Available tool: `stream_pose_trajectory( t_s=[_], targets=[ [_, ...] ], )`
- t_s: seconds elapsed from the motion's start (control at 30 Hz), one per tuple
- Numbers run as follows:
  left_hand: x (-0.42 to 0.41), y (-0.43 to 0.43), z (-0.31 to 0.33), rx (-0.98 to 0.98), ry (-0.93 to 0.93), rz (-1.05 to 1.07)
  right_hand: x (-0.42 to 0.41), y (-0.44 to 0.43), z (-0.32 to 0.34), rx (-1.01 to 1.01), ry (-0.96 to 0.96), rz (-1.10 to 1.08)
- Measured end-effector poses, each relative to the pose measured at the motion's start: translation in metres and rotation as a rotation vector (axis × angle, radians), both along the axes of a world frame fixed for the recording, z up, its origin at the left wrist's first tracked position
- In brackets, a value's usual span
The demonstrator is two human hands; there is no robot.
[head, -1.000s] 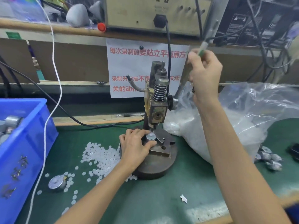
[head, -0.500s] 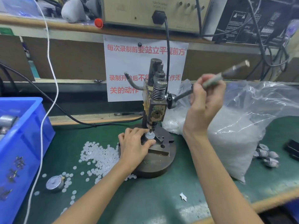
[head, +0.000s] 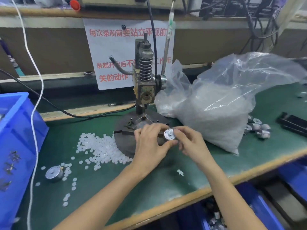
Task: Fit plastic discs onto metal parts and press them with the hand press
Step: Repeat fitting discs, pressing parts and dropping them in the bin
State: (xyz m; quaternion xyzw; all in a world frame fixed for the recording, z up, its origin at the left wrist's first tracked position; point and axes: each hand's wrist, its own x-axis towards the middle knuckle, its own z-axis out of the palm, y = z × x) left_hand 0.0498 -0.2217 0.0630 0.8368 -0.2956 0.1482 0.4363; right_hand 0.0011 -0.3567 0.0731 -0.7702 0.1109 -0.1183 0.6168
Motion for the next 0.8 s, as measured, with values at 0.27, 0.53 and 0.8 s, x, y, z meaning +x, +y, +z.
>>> stream_pose_trajectory(
  t_s=[0.27,0.53,0.8],
  targets=[
    [-0.088,-0.081,-0.027,0.14,0.097,-0.341,-0.113,-0.076,-0.039,0.232,0.199,-0.128],
    [-0.145,-0.133,-0.071,0.327,0.386,-0.604,-0.212,-0.138,-0.136,0.05,0.634,-0.483],
    [-0.141,-0.127,-0.078,0.313,0.433,-0.529,-0.231,-0.143,-0.22,-0.077,0.824,-0.81]
  ],
)
